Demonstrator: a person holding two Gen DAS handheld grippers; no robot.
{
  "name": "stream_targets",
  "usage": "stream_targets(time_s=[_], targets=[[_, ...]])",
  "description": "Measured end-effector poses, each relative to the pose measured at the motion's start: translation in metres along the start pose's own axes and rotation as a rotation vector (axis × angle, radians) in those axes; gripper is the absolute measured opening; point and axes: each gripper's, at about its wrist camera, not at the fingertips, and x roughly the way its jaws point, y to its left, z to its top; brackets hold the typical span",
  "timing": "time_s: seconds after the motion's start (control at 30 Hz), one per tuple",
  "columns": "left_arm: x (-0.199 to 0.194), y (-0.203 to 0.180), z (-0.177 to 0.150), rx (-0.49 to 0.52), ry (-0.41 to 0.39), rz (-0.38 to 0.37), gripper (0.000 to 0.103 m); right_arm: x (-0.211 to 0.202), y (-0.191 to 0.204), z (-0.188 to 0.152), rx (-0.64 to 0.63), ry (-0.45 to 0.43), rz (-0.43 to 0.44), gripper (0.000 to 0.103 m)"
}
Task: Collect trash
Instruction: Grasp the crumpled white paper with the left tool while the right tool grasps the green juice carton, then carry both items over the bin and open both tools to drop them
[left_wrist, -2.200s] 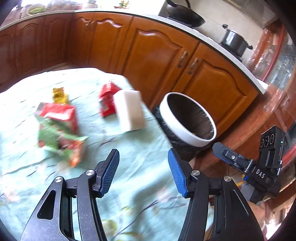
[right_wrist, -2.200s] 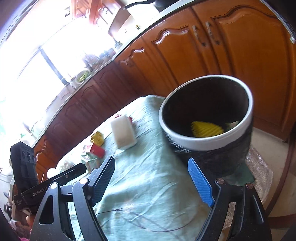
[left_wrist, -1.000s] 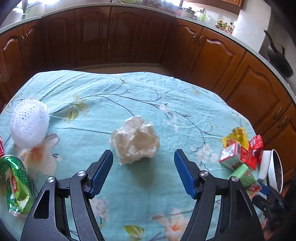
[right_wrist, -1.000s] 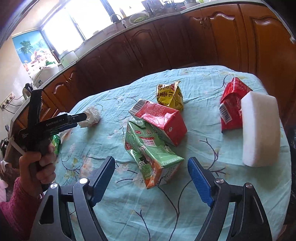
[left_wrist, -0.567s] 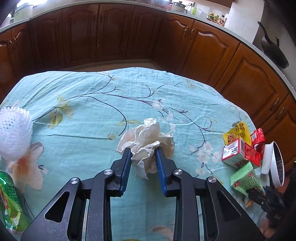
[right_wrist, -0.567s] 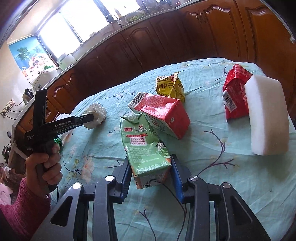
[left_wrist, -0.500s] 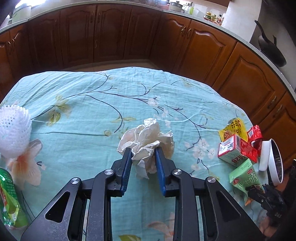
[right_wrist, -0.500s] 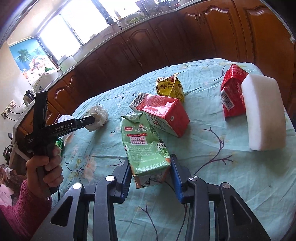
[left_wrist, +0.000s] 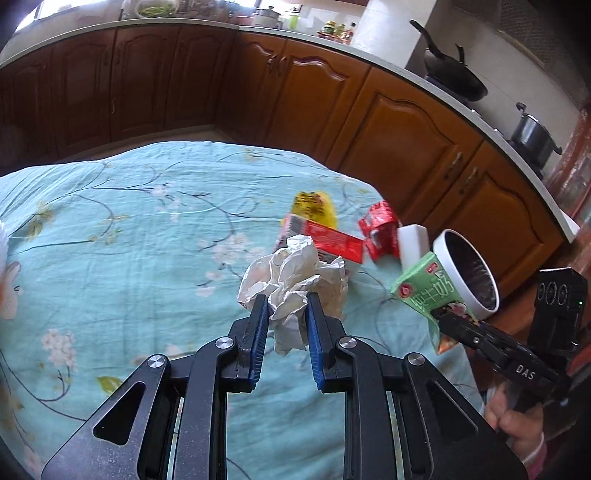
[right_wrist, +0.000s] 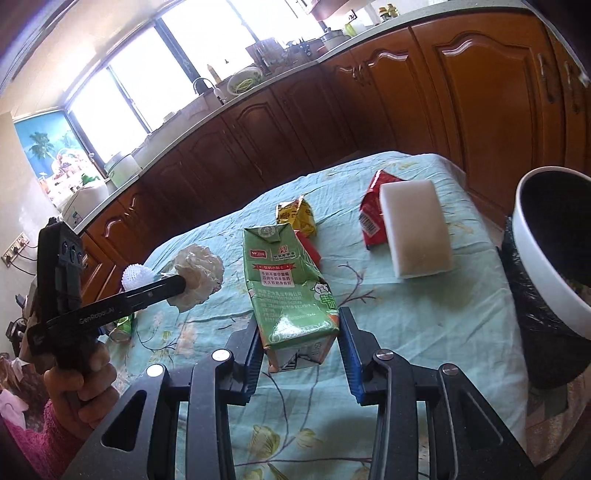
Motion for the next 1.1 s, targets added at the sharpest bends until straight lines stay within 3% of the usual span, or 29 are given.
stream_targets(time_s=[0.6,1.1], targets=[[0.031,-0.124,-0.015,0.167,0.073,-0.182,0.019,-0.082,-0.085,-0.015,0.151,-0.116,-0.165,0.038],[0.061,-0.202,-0.015,0.274,0.114,-0.250,0.019,-0.120,-0.134,-0.012,0.222,-0.161,-0.287,0.038]])
